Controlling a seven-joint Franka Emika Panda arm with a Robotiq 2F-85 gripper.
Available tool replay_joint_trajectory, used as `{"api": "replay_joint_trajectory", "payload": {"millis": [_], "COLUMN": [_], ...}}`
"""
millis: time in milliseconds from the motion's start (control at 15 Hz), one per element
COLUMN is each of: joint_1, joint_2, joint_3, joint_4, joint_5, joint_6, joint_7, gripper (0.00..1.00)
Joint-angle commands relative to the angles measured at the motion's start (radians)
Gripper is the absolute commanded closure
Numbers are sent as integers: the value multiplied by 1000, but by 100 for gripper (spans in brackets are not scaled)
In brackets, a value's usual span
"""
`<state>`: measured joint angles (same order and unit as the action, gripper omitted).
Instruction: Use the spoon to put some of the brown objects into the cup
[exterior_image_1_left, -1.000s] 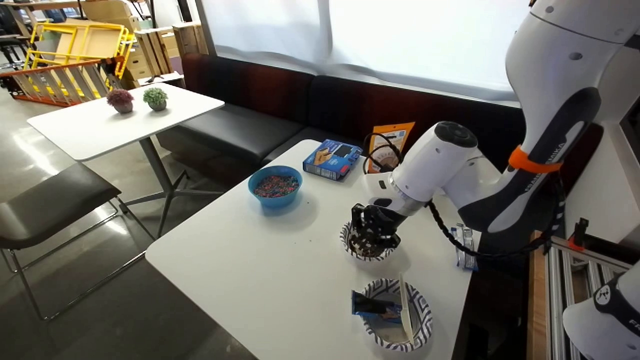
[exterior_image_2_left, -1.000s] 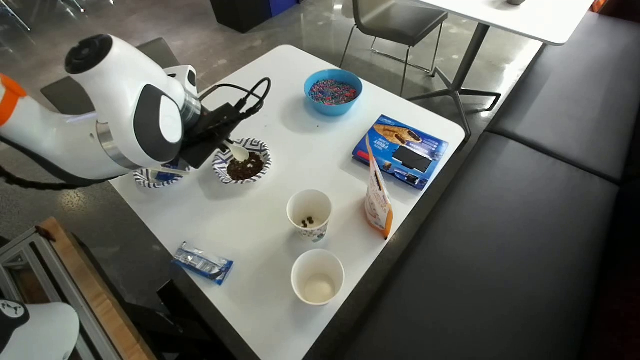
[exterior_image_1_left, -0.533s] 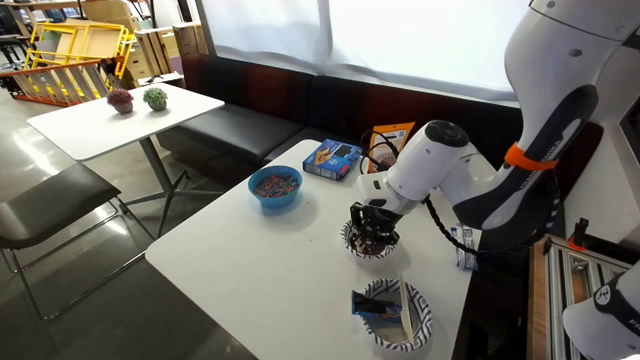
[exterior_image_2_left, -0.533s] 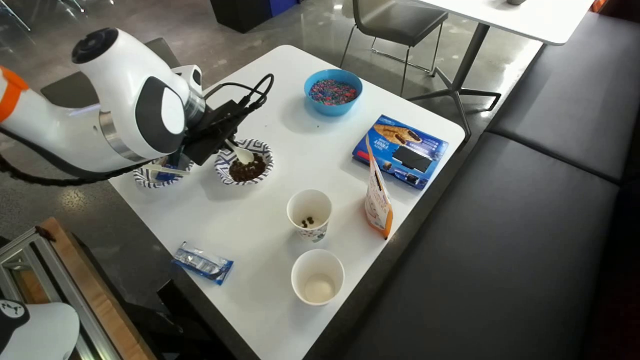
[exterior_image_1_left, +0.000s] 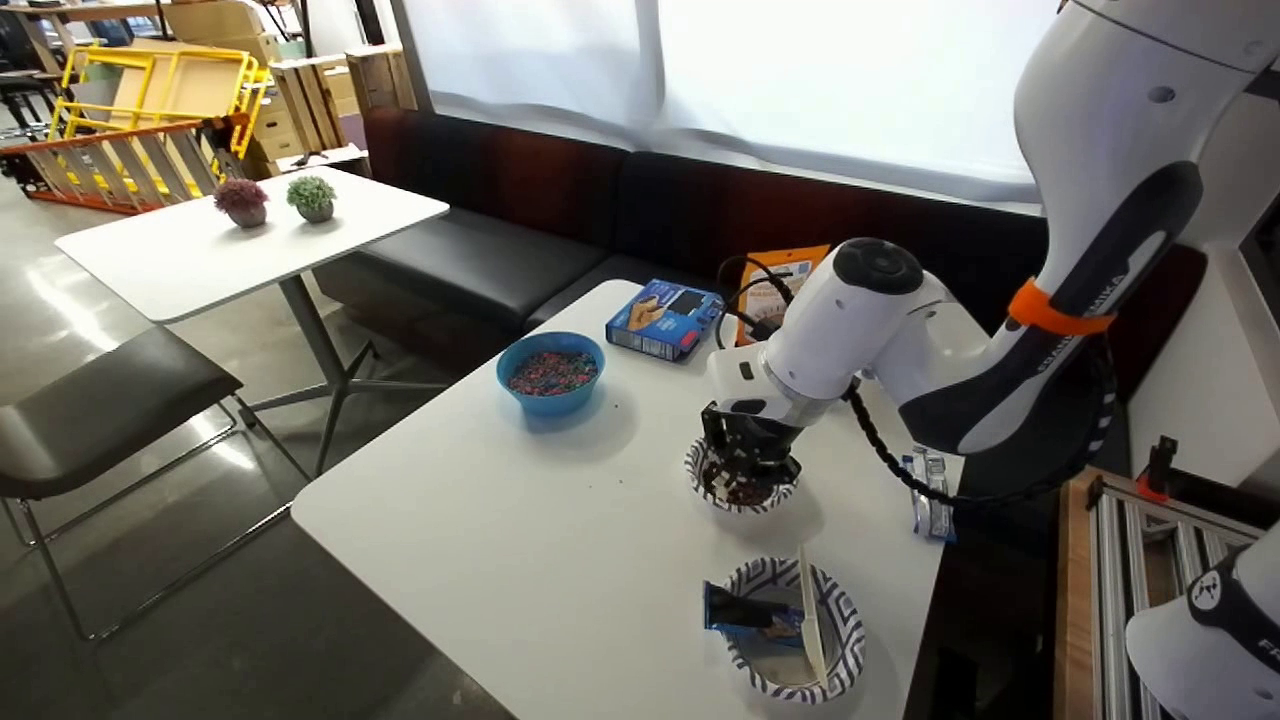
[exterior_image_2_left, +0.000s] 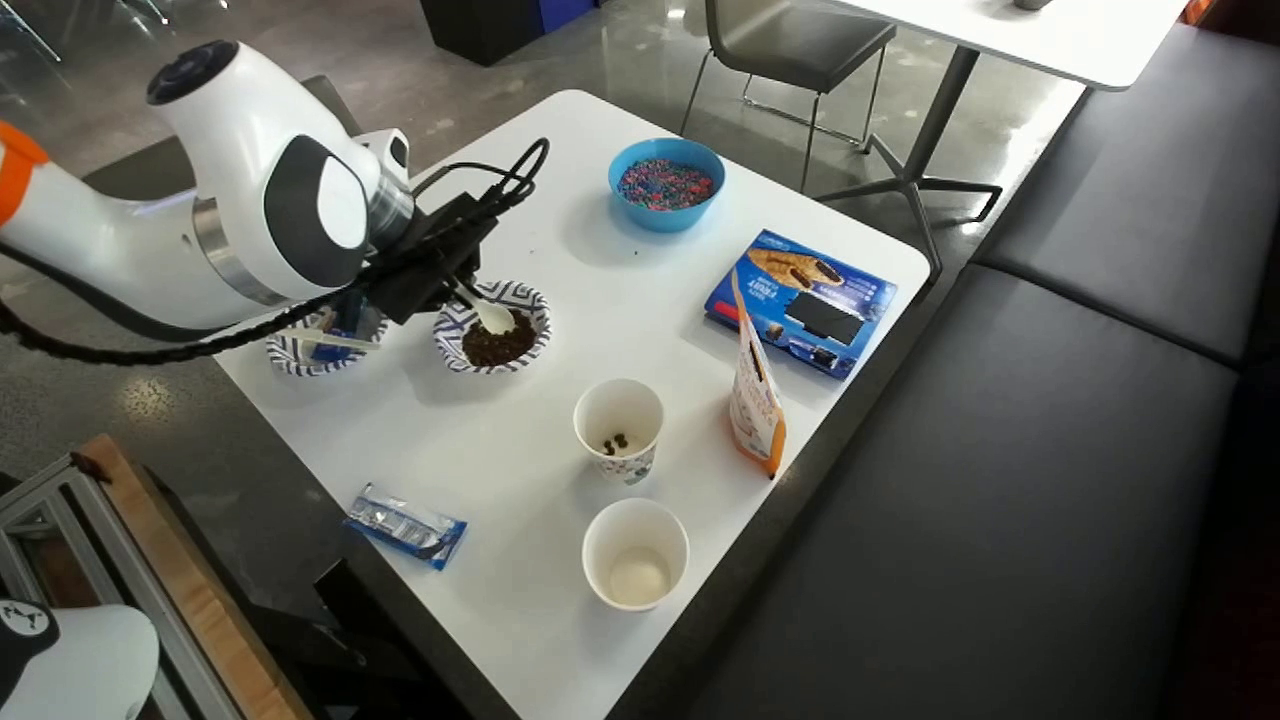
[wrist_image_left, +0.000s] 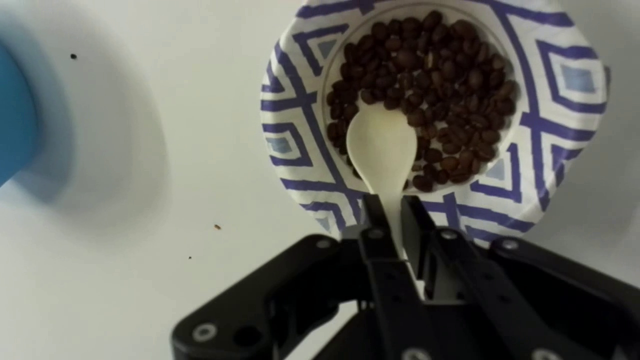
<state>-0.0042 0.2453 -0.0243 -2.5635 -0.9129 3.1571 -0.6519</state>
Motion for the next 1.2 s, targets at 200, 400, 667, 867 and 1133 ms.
{"api": "replay_joint_trajectory", "payload": {"millis": [200,400,667,867,1133], "joint_1": [-8,-8,16,26,33], "joint_2": [-26,-26,-38,-49,-49], "joint_3": [22,24,2,-2,1], "joint_4": [-2,1,5,9,20], "joint_5": [5,7,-8,-20,-23], "joint_6": [-95,-121,-158,-191,-222], "joint_7": [-1,-3,13,22,19], "gripper": [97,97,97,97,97]}}
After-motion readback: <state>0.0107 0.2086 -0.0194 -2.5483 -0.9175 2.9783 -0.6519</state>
